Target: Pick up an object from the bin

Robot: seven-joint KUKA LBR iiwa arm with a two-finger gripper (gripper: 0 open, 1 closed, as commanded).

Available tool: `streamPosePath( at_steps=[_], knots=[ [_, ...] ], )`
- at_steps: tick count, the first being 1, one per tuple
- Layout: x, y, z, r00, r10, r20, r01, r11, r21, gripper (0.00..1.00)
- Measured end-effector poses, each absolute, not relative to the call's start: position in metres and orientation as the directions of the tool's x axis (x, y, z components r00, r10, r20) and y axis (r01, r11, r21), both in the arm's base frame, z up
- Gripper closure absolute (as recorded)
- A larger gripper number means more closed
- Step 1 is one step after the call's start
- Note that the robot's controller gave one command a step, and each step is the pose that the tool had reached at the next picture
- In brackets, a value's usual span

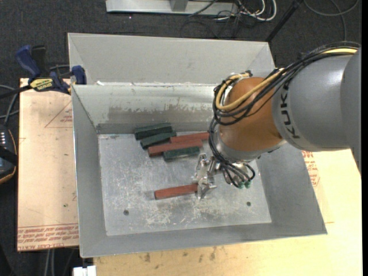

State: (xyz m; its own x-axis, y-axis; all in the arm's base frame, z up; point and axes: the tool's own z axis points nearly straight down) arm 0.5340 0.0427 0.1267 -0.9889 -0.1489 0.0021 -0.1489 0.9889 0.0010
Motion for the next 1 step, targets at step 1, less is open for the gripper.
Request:
streamPosePath(
  at_steps=[1],
  knots=[
    [0.5332, 0.0428, 0.1560, -0.989, -0.149, 0.006, -0.149, 0.989, 0.001, 1.00]
  ],
)
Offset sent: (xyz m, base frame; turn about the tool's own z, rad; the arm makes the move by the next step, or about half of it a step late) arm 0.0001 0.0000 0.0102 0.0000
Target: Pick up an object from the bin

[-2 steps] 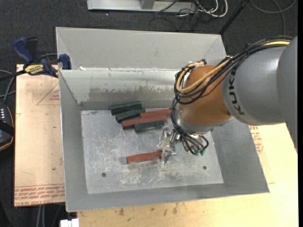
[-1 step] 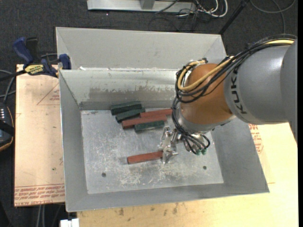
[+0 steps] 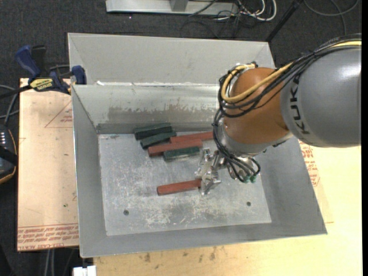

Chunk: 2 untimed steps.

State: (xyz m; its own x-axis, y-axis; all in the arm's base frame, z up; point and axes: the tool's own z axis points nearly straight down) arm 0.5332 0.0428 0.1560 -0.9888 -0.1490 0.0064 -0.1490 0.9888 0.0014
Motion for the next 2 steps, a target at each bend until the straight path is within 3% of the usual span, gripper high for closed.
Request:
streamPosePath(
  at_steps=[2],
  knots=[
    [0.536, 0.043, 0.188, -0.989, -0.150, -0.007, -0.150, 0.989, 0.000, 1.00]
  ],
)
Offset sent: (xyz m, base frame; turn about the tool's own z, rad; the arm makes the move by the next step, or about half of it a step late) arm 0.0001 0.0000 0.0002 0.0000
